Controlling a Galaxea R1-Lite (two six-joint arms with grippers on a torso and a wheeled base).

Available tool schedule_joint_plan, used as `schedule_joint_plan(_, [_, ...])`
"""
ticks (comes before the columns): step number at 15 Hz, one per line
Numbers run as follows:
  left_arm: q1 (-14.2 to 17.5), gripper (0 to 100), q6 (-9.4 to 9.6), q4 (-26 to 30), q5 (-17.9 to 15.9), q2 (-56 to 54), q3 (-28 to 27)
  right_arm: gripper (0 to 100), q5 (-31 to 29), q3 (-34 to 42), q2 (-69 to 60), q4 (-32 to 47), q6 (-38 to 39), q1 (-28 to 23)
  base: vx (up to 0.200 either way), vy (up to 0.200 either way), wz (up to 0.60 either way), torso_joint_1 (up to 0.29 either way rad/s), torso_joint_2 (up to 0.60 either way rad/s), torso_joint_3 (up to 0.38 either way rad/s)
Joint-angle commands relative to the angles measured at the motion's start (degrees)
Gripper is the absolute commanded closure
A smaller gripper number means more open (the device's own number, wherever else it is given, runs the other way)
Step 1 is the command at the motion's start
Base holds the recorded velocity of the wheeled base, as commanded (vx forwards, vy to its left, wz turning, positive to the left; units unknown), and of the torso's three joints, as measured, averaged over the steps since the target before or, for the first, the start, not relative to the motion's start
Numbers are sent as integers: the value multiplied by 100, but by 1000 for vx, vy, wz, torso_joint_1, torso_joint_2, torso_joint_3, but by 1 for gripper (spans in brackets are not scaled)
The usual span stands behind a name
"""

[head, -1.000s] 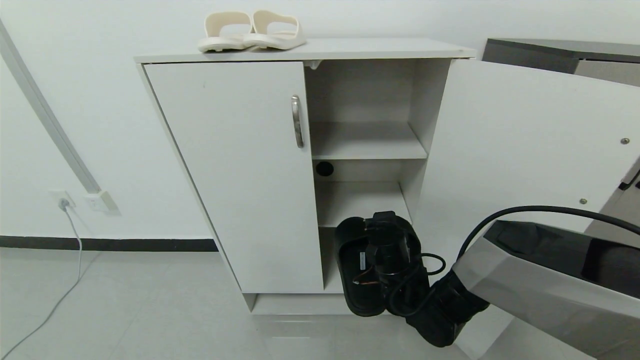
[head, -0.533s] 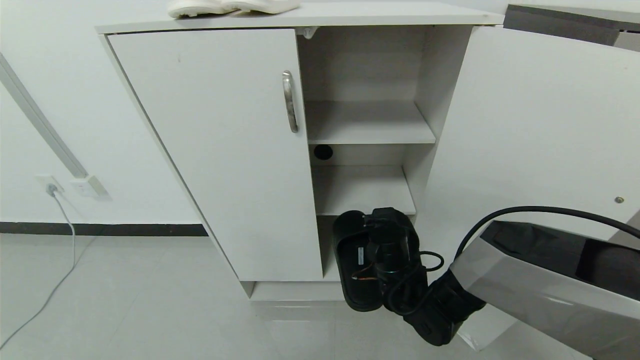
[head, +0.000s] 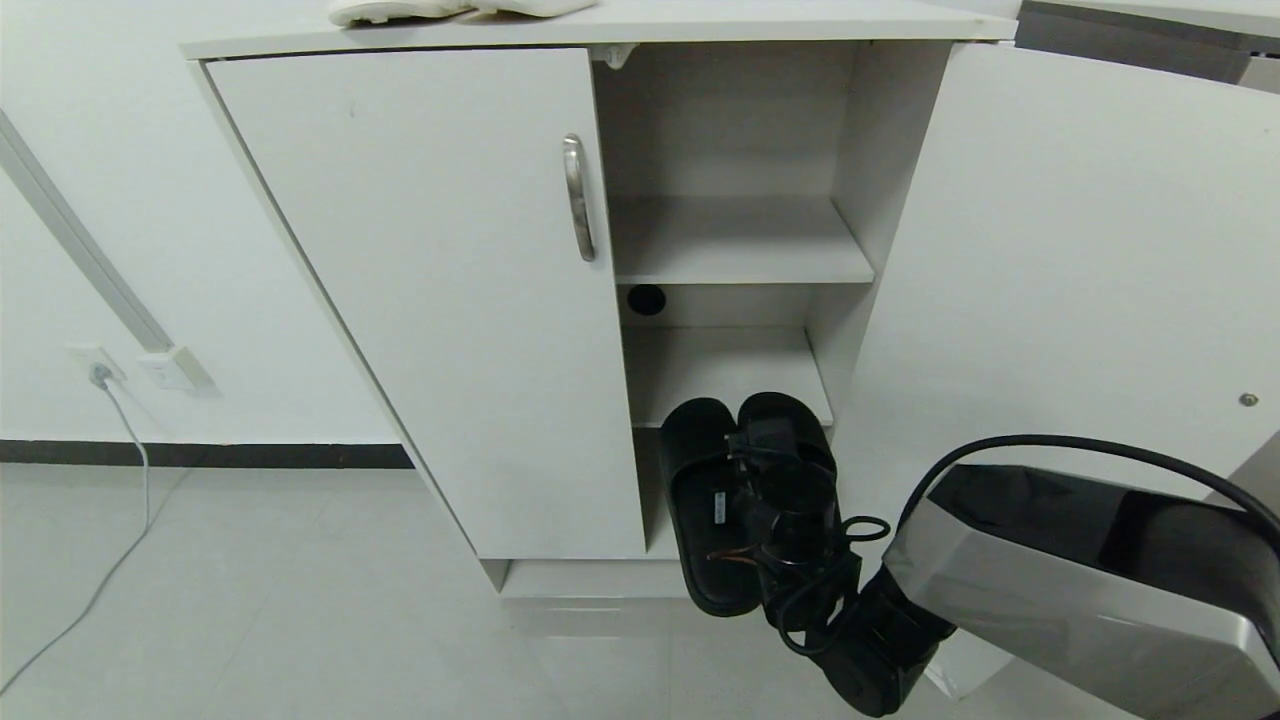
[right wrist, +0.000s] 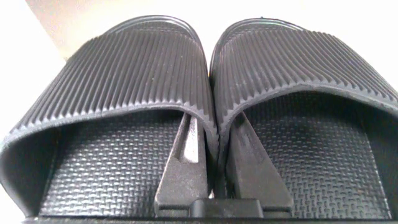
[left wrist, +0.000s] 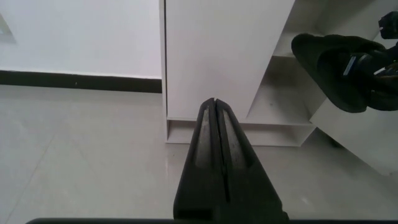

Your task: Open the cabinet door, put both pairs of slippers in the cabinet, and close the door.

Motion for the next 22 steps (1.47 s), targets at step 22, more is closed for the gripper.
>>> schedule_joint_plan(22, [1,100,-1,-1,4,8,1,100,72,-362,187,64,-104,-199,91,0,0,0,1,1])
